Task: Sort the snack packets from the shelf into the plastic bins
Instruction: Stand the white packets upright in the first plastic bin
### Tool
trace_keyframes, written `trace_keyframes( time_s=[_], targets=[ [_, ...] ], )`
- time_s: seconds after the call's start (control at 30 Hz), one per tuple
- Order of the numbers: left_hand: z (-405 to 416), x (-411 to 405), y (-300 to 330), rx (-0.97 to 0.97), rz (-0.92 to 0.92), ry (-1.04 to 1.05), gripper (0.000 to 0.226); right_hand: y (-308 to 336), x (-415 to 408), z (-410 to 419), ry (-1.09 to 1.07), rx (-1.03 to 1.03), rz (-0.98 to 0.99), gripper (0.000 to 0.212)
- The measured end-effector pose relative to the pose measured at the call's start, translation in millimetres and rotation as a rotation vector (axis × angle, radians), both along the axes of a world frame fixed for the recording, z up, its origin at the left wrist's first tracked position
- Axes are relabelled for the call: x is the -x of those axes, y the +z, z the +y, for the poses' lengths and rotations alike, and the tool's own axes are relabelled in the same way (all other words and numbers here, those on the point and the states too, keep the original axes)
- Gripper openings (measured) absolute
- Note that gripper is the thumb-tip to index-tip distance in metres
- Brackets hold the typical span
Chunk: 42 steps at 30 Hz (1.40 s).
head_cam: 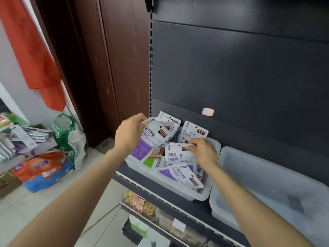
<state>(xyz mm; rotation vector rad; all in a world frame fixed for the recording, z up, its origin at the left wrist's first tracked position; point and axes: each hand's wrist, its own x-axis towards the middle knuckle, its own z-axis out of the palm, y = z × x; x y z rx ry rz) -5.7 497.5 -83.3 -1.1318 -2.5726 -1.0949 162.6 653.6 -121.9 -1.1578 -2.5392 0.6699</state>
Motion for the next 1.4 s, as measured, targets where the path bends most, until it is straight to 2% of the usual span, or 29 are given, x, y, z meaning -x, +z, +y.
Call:
trace_keyframes(
  time_s=[0.13, 0.23, 0.3, 0.37, 0.47, 0.53, 0.6, 0.73, 0.9, 1.0, 1.1, 1.23, 1.33, 1.4],
  targets=[
    [7.3, 24.0, -1.8, -0.076, -0.039, -0.108, 0.010, -1.0, 8.2, 3.9, 0.006, 0.057, -0.120, 0.018],
    [14.9, 37.0, -0.6, -0.122, -0.064, -0.187, 0.011, -0.3, 9.8, 3.5, -0.054, 0.151, -0.084, 0.024],
    [20.6, 44.7, -2.2, -0.177, -0.116, -0.265, 0.010, 1.4, 8.9, -4.2, -0.094, 0.134, -0.099, 0.031],
    [24.7, 52.5, -7.7, -0.194, -0.185, -0.367, 0.010, 0.8, 9.5, -10.9, -0.126, 0.076, -0.044, 0.028],
    [25.5, 63.2, -24.3, -0.097, -0.264, -0.497, 0.013, 7.0, 17.9, -25.8, -0.147, 0.054, 0.110, 0.050],
    [21.2, 71.8, -36.3, -0.019, -0.282, -0.525, 0.018, 11.1, 32.5, -37.3, -0.121, 0.118, 0.169, 0.059],
    [14.1, 82.2, -45.3, 0.047, -0.284, -0.565, 0.018, 11.9, 49.9, -49.0, -0.077, 0.182, 0.182, 0.054],
    [-0.6, 103.7, -49.9, 0.114, -0.270, -0.625, 0.010, 8.4, 79.7, -66.4, -0.093, 0.026, 0.021, 0.025],
    [-12.4, 127.1, -43.7, 0.185, -0.361, -0.660, 0.020, -2.9, 87.4, -82.9, -0.203, -0.050, 0.084, 0.019],
    [-16.2, 132.1, -40.1, 0.153, -0.324, -0.680, 0.020, -4.9, 86.8, -90.5, -0.222, -0.033, 0.141, 0.018],
    [-12.4, 128.2, -40.8, 0.129, -0.266, -0.661, 0.017, -9.6, 92.1, -95.2, -0.141, 0.058, 0.069, 0.022],
    [-8.2, 121.0, -41.2, 0.284, -0.182, -0.684, 0.032, -5.3, 83.0, -96.5, -0.158, 0.125, 0.082, 0.029],
    [-8.9, 106.0, -39.0, 0.400, 0.046, -0.746, 0.046, 4.7, 54.5, -92.7, -0.241, -0.055, 0.022, 0.035],
    [-5.9, 89.0, -37.7, 0.416, 0.210, -0.773, 0.046, 7.1, 31.4, -90.2, -0.312, -0.073, 0.042, 0.038]
  ],
)
